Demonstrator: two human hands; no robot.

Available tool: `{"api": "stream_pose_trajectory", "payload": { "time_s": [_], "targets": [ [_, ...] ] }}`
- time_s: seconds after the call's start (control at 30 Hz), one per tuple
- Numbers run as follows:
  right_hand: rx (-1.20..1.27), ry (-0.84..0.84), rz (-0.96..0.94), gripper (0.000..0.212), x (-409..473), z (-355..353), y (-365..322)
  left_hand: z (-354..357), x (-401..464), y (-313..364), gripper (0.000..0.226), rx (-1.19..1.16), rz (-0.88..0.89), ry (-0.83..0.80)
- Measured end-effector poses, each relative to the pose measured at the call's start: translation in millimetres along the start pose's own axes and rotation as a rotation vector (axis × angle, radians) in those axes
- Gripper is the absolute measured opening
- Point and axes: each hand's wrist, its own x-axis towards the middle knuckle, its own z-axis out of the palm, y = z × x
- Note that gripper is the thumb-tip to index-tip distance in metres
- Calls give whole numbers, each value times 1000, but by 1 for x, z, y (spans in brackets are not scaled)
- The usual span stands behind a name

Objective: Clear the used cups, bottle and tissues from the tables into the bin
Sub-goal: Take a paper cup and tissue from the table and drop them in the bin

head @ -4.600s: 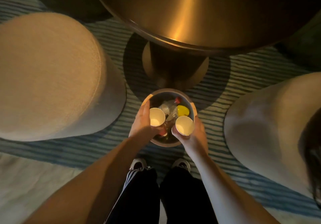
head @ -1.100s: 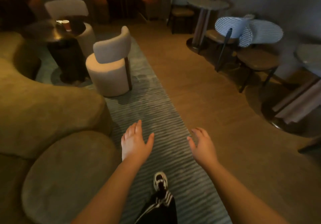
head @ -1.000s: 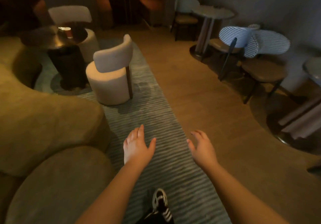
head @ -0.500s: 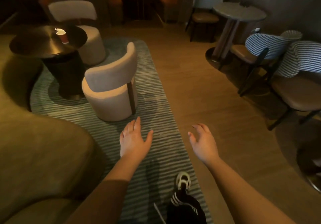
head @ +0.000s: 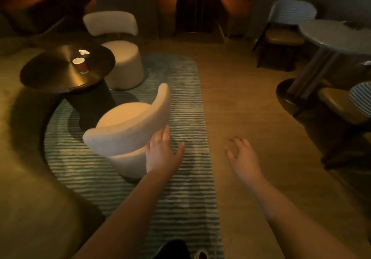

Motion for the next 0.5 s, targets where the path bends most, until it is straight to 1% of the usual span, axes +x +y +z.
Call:
{"api": "stream_pose_trajectory", "payload": {
  "time_s": [0.13,0.33,0.5],
  "targets": [
    [17,-19,-47,37,112,8,-3,21,100,-14,75,22,-62,56],
    [29,-88,-114,40,296,51,-1,55,271,-44,77,48,-135,139],
    [14,-196,-170,38,458,79,-30,64,415,-68,75,45,-218,128]
  ]
}}
